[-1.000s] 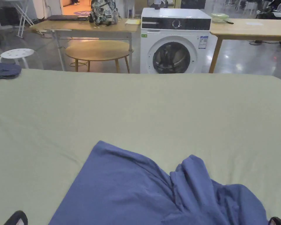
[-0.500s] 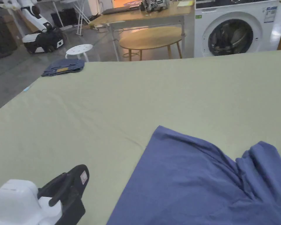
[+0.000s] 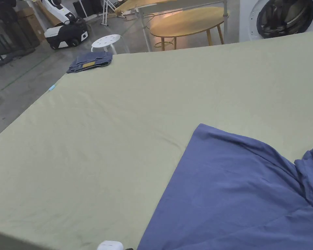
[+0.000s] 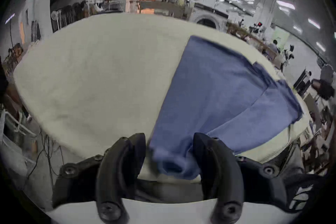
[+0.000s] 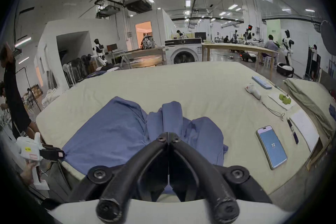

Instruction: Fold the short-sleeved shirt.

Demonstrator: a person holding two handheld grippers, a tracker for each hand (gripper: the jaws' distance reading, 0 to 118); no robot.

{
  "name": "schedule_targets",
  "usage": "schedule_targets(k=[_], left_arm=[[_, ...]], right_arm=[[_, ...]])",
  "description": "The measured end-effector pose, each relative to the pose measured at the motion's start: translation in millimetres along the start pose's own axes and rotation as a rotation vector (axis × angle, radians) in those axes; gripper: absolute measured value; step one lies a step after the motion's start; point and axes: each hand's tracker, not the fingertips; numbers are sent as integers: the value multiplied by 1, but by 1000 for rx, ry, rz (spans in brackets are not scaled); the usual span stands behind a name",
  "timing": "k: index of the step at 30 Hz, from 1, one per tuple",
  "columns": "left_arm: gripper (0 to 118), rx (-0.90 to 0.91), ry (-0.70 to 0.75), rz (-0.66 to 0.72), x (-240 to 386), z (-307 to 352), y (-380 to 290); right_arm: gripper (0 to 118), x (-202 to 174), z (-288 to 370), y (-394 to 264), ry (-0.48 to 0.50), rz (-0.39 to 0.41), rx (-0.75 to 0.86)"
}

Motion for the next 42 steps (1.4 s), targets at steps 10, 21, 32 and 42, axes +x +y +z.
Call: schedule_targets(k=[10,21,32,42], left_arm=[[3,-62,3,-25,26,5,13],[3,-83,34,-118,30,-1,10],[3,-22,-41,13,14,12,10],[3,528,-278,55,14,115,147]], right_arm=[[0,6,-23,6,34,-27,-62],[70,30,-253,104,68,-10,-494],[0,25,-294,108,84,1,-543],[0,42,-107,238,108,58,-23]])
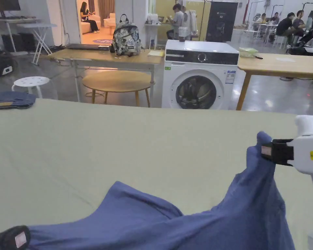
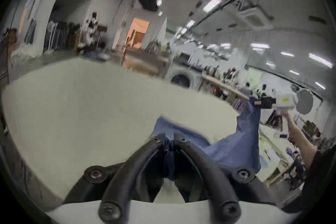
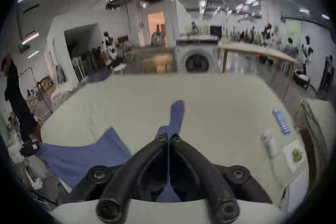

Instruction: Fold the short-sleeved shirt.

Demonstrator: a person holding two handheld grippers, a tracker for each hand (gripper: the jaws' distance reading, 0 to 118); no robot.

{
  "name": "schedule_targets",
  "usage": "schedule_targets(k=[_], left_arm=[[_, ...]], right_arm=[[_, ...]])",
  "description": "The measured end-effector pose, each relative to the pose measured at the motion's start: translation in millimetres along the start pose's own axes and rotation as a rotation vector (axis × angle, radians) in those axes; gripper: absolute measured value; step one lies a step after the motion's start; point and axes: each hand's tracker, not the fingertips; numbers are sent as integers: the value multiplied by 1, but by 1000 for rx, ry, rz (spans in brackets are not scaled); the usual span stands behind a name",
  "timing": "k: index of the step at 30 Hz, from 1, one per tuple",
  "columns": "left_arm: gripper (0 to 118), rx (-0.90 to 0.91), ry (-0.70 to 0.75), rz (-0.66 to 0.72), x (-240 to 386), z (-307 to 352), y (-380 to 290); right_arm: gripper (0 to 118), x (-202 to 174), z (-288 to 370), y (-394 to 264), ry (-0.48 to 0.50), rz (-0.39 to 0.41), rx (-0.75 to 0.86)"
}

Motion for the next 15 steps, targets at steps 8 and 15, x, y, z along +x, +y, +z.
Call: schedule_targets(k=[8,15], left_arm=[[2,140,-62,-174,32,-82,157],[2,192,-12,-213,52,-163,276]], right_arm=[[0,38,63,97,-171,-12,257],[0,29,58,189,-233,12,340]])
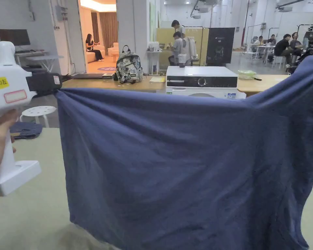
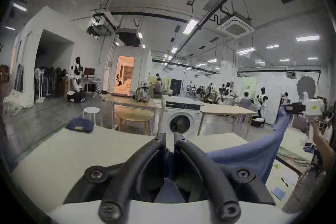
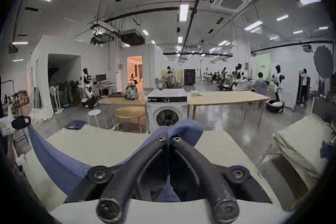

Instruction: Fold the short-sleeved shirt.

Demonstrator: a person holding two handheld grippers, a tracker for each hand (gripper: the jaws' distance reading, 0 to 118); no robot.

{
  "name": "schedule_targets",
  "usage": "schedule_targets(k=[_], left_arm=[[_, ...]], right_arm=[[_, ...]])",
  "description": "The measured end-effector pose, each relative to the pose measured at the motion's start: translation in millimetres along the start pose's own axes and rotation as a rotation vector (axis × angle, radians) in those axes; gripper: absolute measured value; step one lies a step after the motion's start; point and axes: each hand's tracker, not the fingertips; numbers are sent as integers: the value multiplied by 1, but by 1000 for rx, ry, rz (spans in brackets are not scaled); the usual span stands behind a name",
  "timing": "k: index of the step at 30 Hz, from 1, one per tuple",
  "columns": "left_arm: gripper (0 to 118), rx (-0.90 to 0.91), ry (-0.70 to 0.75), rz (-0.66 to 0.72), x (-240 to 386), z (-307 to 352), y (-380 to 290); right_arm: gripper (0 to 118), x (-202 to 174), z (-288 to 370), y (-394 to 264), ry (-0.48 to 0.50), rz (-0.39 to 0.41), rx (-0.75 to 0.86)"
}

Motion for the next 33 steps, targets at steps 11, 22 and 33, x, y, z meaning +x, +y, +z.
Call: schedule_targets(k=[11,22,33], left_arm=[[2,11,105,-111,4,-66,94],[2,-3,104,-104,-9,-99,74],[2,-148,26,14,-41,-51,-62]], right_arm=[[0,-28,-74,129,-102,13,112],[0,-38,-111,137,-79,-1,95],[0,-14,-74,2,43,-57,-35]])
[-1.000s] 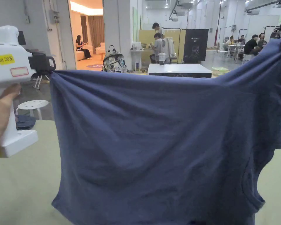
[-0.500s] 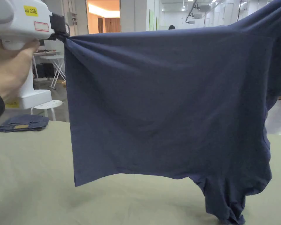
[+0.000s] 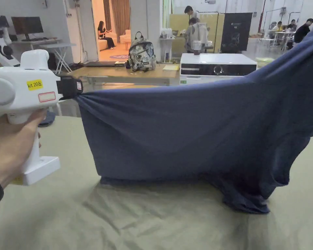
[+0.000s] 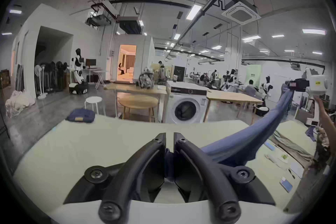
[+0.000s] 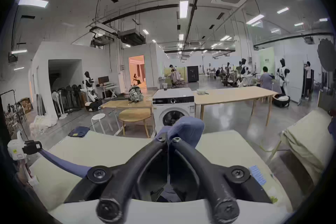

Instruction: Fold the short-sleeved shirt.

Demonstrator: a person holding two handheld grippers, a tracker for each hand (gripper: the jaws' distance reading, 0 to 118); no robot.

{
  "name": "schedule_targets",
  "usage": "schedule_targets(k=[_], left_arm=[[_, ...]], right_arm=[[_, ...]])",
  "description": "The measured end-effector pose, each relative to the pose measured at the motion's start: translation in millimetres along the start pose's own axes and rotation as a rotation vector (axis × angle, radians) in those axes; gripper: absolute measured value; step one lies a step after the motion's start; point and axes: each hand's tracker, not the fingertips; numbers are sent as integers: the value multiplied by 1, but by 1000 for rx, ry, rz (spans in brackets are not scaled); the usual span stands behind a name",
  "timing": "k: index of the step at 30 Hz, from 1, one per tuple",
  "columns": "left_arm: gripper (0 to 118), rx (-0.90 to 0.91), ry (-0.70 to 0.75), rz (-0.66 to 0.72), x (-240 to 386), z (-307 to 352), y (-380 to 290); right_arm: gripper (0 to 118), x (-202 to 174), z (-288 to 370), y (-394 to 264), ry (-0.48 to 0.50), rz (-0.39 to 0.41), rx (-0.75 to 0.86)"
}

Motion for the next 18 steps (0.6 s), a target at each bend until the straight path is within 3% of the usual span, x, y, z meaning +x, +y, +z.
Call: schedule_targets(k=[4,7,10,15,18], left_arm=[[2,-30,-82,83,4,67,-74],[2,-44,-82,157,-3,105,-131],[2,-78,-52,227,-9,147,-185],[2,-174,10,218,11,207,-261],[2,-269,34,216,14,229,-307]], right_arm=[[0,22,48,-73,15,-20,-29],[0,42,89,-137,74,-114,-92],[0,54,140,-206,52,-189,-135],[0,66,220,-315,-16,-263,-205],[0,61,258,-365,-100,-236,-290]])
